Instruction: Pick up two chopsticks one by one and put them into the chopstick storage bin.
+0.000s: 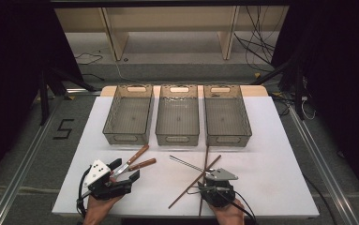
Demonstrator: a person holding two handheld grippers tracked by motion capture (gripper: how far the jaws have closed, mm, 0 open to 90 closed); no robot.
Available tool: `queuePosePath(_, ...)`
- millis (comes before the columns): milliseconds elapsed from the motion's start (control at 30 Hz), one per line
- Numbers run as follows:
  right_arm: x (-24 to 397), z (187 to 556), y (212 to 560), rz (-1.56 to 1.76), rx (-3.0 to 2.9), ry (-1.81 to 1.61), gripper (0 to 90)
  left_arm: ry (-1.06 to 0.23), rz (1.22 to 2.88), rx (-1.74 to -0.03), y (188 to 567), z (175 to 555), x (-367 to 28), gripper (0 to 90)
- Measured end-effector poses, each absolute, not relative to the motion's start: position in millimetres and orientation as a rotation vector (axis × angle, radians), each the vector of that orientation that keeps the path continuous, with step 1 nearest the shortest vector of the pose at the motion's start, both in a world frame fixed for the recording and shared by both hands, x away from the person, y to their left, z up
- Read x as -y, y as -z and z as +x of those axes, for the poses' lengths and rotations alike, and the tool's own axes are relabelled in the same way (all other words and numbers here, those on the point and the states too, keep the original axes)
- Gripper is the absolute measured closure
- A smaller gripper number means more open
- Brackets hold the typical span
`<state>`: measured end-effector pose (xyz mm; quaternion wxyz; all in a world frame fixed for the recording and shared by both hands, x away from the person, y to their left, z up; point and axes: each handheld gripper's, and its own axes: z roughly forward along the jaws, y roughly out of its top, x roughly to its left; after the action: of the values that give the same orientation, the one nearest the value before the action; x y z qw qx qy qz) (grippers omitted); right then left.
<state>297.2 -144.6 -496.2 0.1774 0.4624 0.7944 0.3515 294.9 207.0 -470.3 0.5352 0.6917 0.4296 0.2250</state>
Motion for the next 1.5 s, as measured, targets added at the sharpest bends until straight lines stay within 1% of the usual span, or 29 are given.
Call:
queuePosePath(467, 153, 293, 494, 1.361, -2.242, -0.997, 73.2, -0.537, 1.649, -1.014, 470, 295, -208, 15.9)
queuePosePath(567, 151, 293, 494, 1.353, -2.243, -0.982, 72.2, -0.537, 1.648, -1.014, 470, 295, -207, 15.9)
queuePosePath(600, 147, 293, 494, 1.338, -2.249, -0.949, 70.4, -0.537, 1.649, -1.016, 470, 295, -207, 15.9)
queuePosePath(767, 143, 291, 495, 1.308, -2.236, -0.916, 70.4, -0.538, 1.648, -1.015, 470, 295, -206, 15.9)
queuePosePath(867, 141, 290, 494, 1.292, -2.234, -0.897, 72.0, -0.537, 1.65, -1.016, 470, 295, -207, 15.9)
queuePosePath(900, 140, 289, 494, 1.287, -2.235, -0.89, 74.3, -0.538, 1.648, -1.016, 470, 295, -207, 15.9)
queuePosePath(1100, 140, 288, 493, 1.289, -2.238, -0.883, 77.5, -0.541, 1.654, -1.011, 470, 295, -208, 15.9)
queuePosePath(1167, 143, 289, 493, 1.305, -2.229, -0.883, 81.2, -0.541, 1.653, -1.011, 470, 294, -207, 15.9)
queuePosePath(1367, 150, 291, 494, 1.353, -2.198, -0.9, 85.1, -0.54, 1.654, -1.011, 470, 295, -208, 15.9)
queuePosePath(1500, 152, 292, 494, 1.35, -2.198, -0.908, 85.3, -0.539, 1.65, -1.014, 470, 295, -208, 15.9)
